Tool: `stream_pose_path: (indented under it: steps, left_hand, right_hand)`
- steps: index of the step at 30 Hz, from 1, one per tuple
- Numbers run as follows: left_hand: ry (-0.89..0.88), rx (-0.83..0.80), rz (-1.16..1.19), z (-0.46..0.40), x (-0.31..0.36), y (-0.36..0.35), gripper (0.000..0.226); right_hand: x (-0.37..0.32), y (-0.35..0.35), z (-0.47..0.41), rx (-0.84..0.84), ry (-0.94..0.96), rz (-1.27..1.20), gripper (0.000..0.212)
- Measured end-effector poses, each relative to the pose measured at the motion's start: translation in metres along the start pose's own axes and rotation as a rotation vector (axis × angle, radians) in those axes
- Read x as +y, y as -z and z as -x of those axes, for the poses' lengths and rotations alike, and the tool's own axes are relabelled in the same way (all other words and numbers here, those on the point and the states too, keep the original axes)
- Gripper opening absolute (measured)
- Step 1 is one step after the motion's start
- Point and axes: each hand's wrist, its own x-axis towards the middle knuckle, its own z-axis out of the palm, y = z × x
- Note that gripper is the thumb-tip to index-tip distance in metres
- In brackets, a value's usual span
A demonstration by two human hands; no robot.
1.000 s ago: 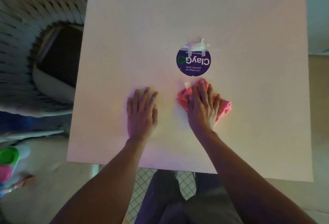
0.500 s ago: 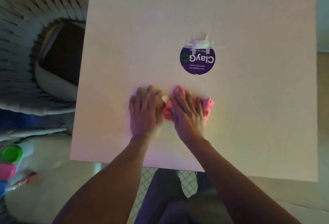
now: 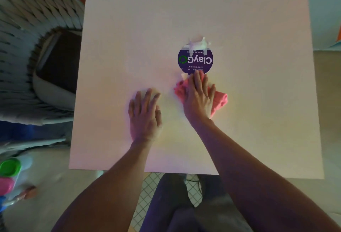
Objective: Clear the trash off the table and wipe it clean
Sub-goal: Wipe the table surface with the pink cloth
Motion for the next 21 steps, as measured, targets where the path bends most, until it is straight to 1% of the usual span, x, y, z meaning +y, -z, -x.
stream_pose_path:
  steps: [4, 7, 10, 14, 16, 18, 21]
  left_hand:
    - [-0.006, -0.006, -0.023, -0.001, -0.002, 0.000, 0.047]
    - [-0.001, -0.037, -0.017, 0.001, -0.001, 0.002, 0.047]
    - [-0.006, -0.030, -0.013, 0.002, 0.000, 0.003, 0.047]
    - [0.056, -0.021, 0.001, 0.007, 0.012, 0.000, 0.046]
    - [0.101, -0.019, -0.009, 0.016, 0.026, -0.002, 0.046]
    - [0.119, -0.020, -0.028, 0.026, 0.038, -0.005, 0.047]
    - [0.127, -0.020, -0.036, 0.035, 0.042, -0.007, 0.048]
  right_hand:
    - [0.005, -0.007, 0.049, 0.045, 0.207, 0.004, 0.055]
    - [0.024, -0.008, 0.093, 0.017, 0.253, -0.002, 0.059]
    - [0.061, -0.003, 0.113, 0.026, 0.201, 0.018, 0.059]
    - [0.118, 0.015, 0.113, 0.047, 0.079, 0.038, 0.057]
    - [0.140, 0.026, 0.108, 0.057, 0.017, 0.026, 0.064]
    - [0.160, 0.033, 0.101, 0.093, -0.038, 0.015, 0.068]
    - [0.183, 0.040, 0.091, 0.159, -0.121, -0.001, 0.064]
